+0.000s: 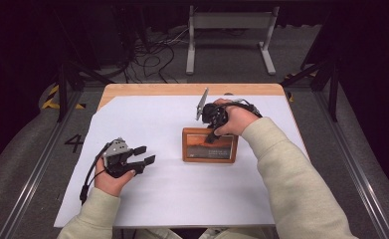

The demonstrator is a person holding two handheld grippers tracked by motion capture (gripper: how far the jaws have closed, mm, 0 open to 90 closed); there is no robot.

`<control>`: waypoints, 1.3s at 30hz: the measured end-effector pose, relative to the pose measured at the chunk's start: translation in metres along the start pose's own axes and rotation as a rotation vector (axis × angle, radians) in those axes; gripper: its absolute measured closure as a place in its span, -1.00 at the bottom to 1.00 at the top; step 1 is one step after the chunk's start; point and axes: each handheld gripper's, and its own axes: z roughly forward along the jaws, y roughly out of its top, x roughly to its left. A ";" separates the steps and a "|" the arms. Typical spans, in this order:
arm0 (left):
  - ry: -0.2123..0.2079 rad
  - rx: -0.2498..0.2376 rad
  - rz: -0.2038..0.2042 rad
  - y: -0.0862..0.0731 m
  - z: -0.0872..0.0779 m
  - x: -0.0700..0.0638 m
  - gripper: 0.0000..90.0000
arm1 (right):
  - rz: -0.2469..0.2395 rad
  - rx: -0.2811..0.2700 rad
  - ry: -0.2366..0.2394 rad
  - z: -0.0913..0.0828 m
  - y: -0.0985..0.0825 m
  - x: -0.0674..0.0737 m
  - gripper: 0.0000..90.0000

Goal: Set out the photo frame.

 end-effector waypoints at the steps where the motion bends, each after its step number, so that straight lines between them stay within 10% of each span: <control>1: 0.000 0.000 -0.001 0.000 0.000 0.000 0.02 | -0.001 -0.004 -0.011 -0.001 0.000 -0.001 0.32; 15: -0.009 -0.002 -0.016 0.000 -0.002 -0.001 -0.02 | 0.099 -0.231 -0.146 -0.019 -0.025 0.014 -0.28; 26: -0.033 0.009 -0.048 0.001 -0.014 -0.006 -0.23 | 0.302 -0.470 -0.299 -0.048 -0.106 0.064 -0.53; 39: -0.034 -0.050 -0.041 -0.007 -0.027 -0.012 -0.48 | 0.426 -0.658 -0.367 -0.032 -0.172 0.113 -0.60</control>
